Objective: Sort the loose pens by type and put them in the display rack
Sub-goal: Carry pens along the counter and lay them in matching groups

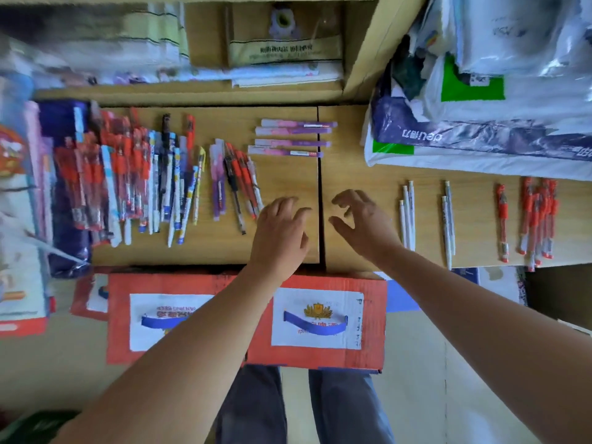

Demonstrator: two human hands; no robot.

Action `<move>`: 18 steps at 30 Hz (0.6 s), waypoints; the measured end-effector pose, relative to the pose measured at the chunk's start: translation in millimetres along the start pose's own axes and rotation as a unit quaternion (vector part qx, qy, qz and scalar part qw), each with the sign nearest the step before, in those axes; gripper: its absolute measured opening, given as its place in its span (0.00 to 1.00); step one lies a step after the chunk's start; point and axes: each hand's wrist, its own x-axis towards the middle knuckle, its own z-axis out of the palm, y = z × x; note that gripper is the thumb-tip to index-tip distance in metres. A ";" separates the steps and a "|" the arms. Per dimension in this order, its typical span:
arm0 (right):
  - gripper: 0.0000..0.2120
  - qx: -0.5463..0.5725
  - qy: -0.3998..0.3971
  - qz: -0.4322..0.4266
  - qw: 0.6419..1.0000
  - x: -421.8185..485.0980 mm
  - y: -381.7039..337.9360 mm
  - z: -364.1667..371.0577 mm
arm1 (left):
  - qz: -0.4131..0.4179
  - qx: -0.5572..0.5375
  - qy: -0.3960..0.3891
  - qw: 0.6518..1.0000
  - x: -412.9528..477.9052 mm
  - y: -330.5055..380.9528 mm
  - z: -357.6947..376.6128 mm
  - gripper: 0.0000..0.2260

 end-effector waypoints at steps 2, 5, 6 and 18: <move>0.16 -0.002 -0.025 -0.025 0.999 12.4 -32.6 21.7 | -0.026 0.016 0.011 0.999 -13.4 -31.1 -10.0 0.20; 0.19 -0.015 -0.049 -0.032 0.998 30.0 -74.9 55.6 | -0.082 0.032 0.029 0.996 -35.7 -81.8 -19.4 0.19; 0.21 -0.026 -0.052 -0.033 0.998 35.0 -86.2 66.5 | -0.107 0.032 0.030 0.993 -43.2 -97.8 -21.0 0.21; 0.21 -0.136 -0.018 -0.007 0.990 54.0 -131.8 119.3 | -0.114 -0.072 0.010 0.991 -80.3 -178.1 -14.5 0.23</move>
